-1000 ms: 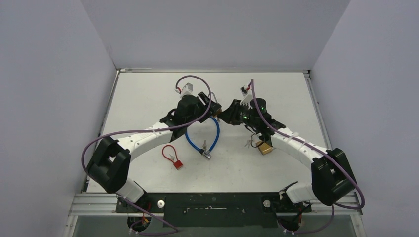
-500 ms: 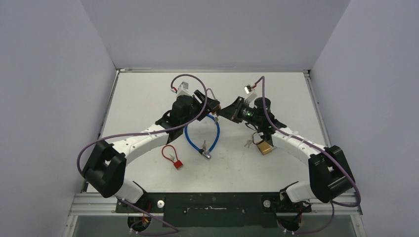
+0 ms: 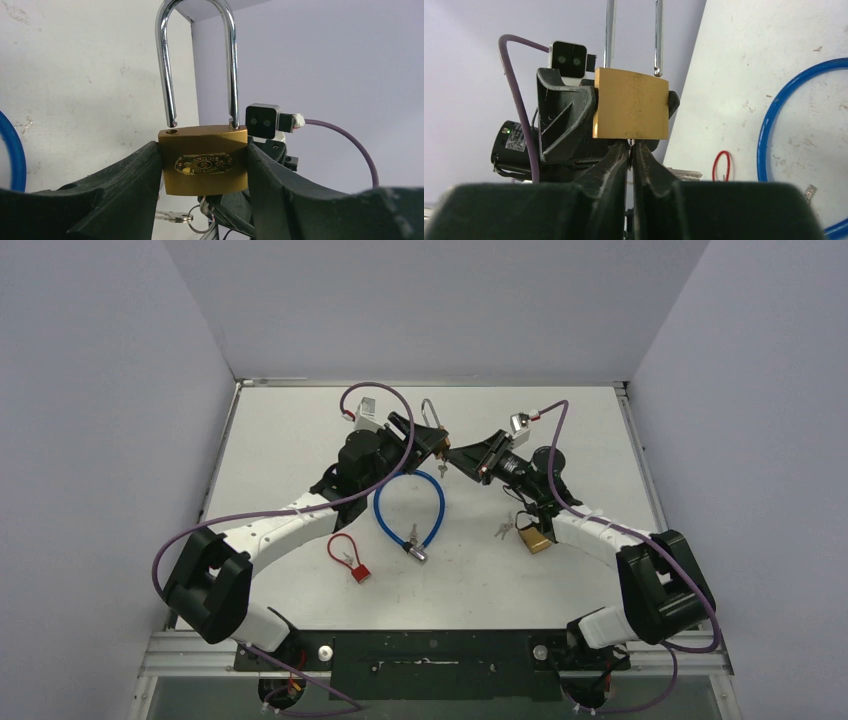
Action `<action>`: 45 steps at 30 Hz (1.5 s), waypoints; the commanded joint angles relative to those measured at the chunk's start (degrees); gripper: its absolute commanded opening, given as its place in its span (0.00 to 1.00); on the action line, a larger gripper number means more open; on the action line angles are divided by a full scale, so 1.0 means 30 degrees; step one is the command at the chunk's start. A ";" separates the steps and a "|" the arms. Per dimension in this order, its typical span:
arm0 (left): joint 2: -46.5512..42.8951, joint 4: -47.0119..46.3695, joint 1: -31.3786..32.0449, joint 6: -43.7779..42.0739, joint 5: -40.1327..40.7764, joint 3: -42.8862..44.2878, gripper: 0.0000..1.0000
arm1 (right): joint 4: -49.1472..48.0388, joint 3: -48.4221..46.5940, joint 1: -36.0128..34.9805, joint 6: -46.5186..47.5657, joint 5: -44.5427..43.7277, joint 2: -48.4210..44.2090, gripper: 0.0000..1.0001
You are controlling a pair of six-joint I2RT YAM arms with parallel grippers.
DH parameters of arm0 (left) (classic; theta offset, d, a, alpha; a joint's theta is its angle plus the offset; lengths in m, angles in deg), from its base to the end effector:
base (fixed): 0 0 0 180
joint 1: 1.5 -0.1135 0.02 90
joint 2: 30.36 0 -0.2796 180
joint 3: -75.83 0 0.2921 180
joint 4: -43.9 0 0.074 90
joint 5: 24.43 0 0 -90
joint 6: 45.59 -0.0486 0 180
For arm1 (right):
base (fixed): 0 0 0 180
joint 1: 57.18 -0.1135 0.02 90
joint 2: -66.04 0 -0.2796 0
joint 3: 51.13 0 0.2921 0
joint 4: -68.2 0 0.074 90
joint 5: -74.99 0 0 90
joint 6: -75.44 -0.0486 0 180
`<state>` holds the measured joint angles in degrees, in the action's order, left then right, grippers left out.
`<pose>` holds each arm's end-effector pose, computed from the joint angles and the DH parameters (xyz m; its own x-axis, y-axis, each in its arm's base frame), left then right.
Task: Unlock with the key
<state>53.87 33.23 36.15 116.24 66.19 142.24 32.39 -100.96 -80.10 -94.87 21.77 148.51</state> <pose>0.3104 -0.2388 0.2870 -0.6030 -0.7348 -0.3107 0.0942 0.3212 -0.9423 0.3037 0.1600 0.2394 -0.8417 0.5013 -0.2007 -0.1954 0.0638 0.9787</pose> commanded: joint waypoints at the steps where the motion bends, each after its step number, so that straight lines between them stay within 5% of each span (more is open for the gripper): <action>1: -0.1322 -0.3360 -0.0134 -0.0307 -0.0852 0.0159 0.00 | 0.4288 -0.1843 0.0022 0.4515 -0.0068 -0.1962 0.26; 4: -0.1276 -0.3615 -0.0428 -0.1718 -0.1550 0.0125 0.00 | 0.9227 -0.2852 0.0084 0.9358 -0.1438 -0.3717 0.58; 9: -0.0949 -0.4600 -0.1277 -0.2794 -0.3579 -0.0222 0.00 | 1.3267 -0.3270 0.1216 1.3139 -0.2174 -0.6445 0.72; 20: -0.1207 -0.4245 -0.1475 -0.9778 -0.9490 0.0606 0.00 | 1.6368 -0.8195 0.1406 1.5457 -0.1081 -0.4571 0.82; 25: -0.1184 -0.4079 -0.1495 -1.0656 -1.0878 0.0903 0.00 | 1.7669 -1.0134 0.0826 1.5907 -0.1040 -0.3049 0.82; 34: -0.1311 -0.3859 -0.1498 -1.1777 -1.1759 0.0739 0.00 | 2.0925 -1.1826 0.0528 1.5251 -0.2205 -0.0970 0.70; 40: -0.1309 -0.3587 -0.1505 -1.1703 -1.2902 0.1083 0.00 | 2.0910 -1.0975 0.0660 1.5703 -0.1553 -0.0905 0.29; 45: -0.1526 -0.3618 -0.1670 -1.1531 -1.3172 0.0771 0.00 | 1.9721 -1.0081 0.0884 1.5023 -0.0900 -0.1242 0.12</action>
<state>53.21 30.06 31.71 81.19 30.37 140.89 94.60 -133.27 -78.26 -49.91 19.10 146.11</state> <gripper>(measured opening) 0.553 0.171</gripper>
